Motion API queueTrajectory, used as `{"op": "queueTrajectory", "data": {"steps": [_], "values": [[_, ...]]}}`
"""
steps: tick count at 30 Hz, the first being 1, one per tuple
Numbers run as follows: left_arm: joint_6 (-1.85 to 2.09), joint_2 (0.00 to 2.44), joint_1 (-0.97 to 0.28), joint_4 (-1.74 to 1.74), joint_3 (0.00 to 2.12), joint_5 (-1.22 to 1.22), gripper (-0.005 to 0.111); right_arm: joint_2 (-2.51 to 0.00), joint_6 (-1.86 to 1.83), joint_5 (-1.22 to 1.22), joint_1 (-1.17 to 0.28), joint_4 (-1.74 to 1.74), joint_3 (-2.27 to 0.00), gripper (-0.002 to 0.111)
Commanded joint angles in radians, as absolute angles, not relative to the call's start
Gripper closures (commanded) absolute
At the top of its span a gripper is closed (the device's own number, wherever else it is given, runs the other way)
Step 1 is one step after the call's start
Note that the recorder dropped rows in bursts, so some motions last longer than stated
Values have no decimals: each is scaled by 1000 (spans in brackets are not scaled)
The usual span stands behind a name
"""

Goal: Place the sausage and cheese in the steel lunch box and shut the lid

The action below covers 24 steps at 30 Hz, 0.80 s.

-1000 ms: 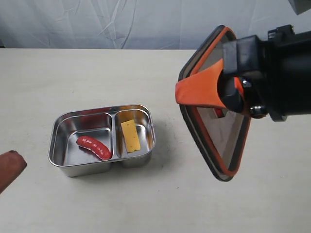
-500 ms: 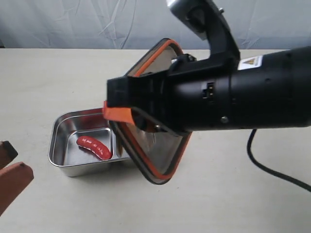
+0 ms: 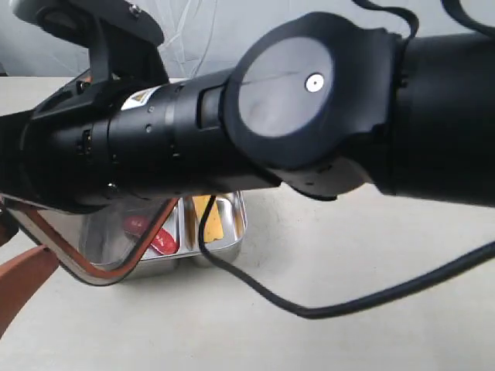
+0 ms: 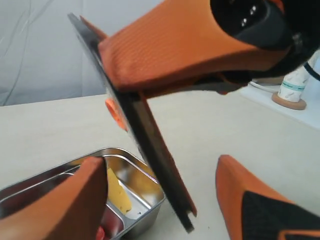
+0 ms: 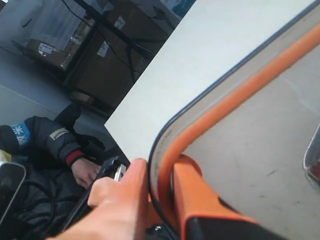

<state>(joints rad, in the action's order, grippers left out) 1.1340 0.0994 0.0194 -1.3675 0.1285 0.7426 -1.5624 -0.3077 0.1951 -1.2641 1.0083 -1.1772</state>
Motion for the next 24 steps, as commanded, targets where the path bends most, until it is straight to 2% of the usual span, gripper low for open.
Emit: {"op": "queueTrajectory", "data": {"steps": [1, 4, 8, 10, 14, 20, 23, 24], "values": [[1159, 105, 18, -1406, 136, 695, 49, -1565, -320, 121, -1327, 1027, -1185, 108], [1229, 105, 18, -1449, 136, 681, 66, -1565, -320, 94, -1373, 1048, -1185, 108], [1291, 105, 18, -1439, 136, 665, 97, -1565, -320, 137, -1387, 1039, -1185, 108], [1309, 105, 18, -1419, 136, 659, 106, -1565, -320, 160, -1387, 1005, -1185, 108], [1311, 105, 18, -1379, 136, 606, 106, -1551, -318, 161, -1385, 760, -1185, 108], [1312, 105, 18, -1366, 136, 515, 106, -1525, -305, 151, -1385, 752, -1185, 107], [1322, 105, 18, -1366, 136, 482, 106, -1524, -289, 149, -1385, 752, -1185, 94], [1322, 105, 18, -1366, 136, 469, 106, -1524, -284, 146, -1385, 752, -1185, 87]]}}
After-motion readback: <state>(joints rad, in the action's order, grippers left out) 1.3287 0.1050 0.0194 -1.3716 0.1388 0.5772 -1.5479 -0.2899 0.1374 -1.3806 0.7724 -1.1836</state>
